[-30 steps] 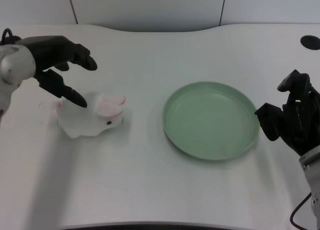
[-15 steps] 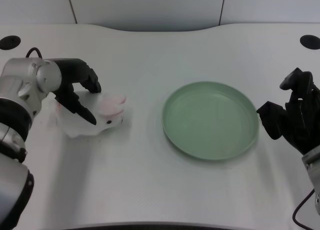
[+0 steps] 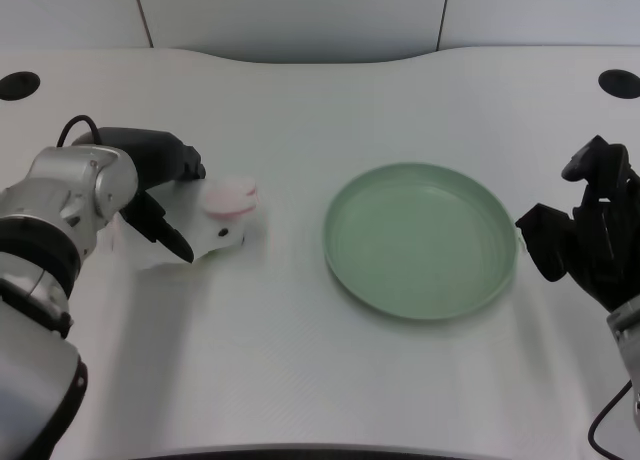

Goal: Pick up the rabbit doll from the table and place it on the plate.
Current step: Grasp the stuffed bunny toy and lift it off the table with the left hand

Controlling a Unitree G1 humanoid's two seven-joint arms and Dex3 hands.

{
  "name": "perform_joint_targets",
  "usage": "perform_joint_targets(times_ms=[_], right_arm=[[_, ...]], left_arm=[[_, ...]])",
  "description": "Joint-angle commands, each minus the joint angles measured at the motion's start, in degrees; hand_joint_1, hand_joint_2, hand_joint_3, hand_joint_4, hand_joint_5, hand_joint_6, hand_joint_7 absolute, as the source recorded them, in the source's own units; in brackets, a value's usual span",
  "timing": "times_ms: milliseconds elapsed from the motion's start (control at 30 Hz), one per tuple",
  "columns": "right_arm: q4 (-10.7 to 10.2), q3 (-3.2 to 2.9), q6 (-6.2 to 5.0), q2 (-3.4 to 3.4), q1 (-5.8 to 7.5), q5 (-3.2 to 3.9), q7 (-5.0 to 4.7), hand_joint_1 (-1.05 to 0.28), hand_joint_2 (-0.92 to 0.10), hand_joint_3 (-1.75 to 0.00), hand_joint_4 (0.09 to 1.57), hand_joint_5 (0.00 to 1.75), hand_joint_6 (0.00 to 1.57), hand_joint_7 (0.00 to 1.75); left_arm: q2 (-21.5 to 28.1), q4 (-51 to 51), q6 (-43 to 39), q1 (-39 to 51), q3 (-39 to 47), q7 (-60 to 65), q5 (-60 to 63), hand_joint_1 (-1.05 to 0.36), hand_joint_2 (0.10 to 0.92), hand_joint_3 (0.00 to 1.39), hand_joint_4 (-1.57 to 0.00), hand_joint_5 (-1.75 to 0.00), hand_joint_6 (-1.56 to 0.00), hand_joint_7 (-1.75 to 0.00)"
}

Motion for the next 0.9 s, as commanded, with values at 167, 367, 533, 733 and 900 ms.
perform_joint_targets(times_ms=[167, 367, 533, 733, 900], right_arm=[[-2.3, -0.38, 1.62, -0.45, 1.52, 0.67, -1.07, -0.52, -0.91, -0.80, 1.57, 1.75, 1.57, 1.75], [-3.6, 0.00, 1.52, -0.24, 2.44, 0.20, -1.55, -0.52, -0.91, -0.80, 1.57, 1.75, 1.57, 1.75], [-3.4, -0.41, 2.28, -0.07, 2.31, 1.20, -1.69, -0.52, -0.92, -0.79, 1.57, 1.75, 1.57, 1.75], [-3.7, -0.39, 2.53, -0.18, 2.26, 1.48, -1.80, -0.52, -0.91, -0.79, 1.57, 1.75, 1.57, 1.75], [-3.3, -0.55, 2.52, -0.44, 2.16, 1.40, -1.76, -0.52, -0.89, -0.81, 1.57, 1.75, 1.57, 1.75]], left_arm=[[-0.9, 1.8, 1.1, 1.9, -2.0, 5.3, 2.0, -1.03, 0.797, 0.00, 0.00, -0.61, -0.36, 0.00], [-0.7, 2.5, 2.3, -0.1, 0.0, 0.2, 0.1, -1.01, 0.807, 0.00, -0.02, -0.70, -0.41, -0.03], [-0.7, 2.9, 5.0, -1.5, 1.4, -3.1, -1.4, -0.96, 0.777, 0.00, -0.14, -0.57, -0.46, -0.03], [-2.5, 2.6, 7.3, -1.1, 3.5, -1.6, -3.5, -0.87, 0.767, 0.00, -0.45, -0.21, -0.56, -0.02], [-3.9, 2.6, 8.9, -1.4, 4.8, -0.2, -4.4, -0.75, 0.771, 0.00, -0.59, -0.09, -0.65, -0.03]])
